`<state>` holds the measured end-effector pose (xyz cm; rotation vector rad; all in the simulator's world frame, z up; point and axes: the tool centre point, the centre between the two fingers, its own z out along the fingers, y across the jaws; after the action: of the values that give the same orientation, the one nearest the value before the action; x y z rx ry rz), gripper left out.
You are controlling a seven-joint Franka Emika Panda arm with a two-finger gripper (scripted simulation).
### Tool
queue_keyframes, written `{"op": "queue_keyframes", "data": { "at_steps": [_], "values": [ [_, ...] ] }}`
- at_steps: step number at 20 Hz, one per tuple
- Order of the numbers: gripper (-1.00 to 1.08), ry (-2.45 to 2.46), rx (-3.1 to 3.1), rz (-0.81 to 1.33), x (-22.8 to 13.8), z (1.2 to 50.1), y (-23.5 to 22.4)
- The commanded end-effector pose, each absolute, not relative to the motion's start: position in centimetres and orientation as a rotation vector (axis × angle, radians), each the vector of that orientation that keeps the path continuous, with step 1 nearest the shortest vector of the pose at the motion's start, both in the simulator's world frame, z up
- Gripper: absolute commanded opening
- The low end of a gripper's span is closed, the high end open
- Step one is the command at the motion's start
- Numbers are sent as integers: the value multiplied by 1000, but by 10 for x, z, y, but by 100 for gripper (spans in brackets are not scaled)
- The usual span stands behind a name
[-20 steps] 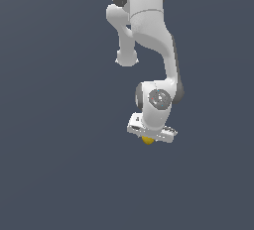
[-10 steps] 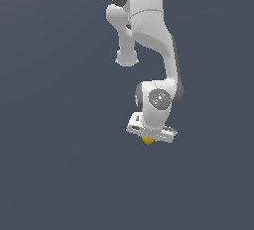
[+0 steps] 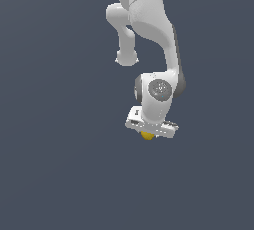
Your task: Pick up the object and move it to a goal position.
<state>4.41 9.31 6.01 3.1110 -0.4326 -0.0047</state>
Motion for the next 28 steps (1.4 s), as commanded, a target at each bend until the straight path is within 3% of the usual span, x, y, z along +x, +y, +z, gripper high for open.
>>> {"op": "queue_keyframes", "data": {
  "at_steps": [1, 20, 28],
  "values": [
    [-100, -433, 3112, -1, 41, 77, 91],
    [-100, -434, 3112, -1, 2, 278, 59],
    [-100, -434, 3112, 0, -7, 341, 49]
  ]
}}
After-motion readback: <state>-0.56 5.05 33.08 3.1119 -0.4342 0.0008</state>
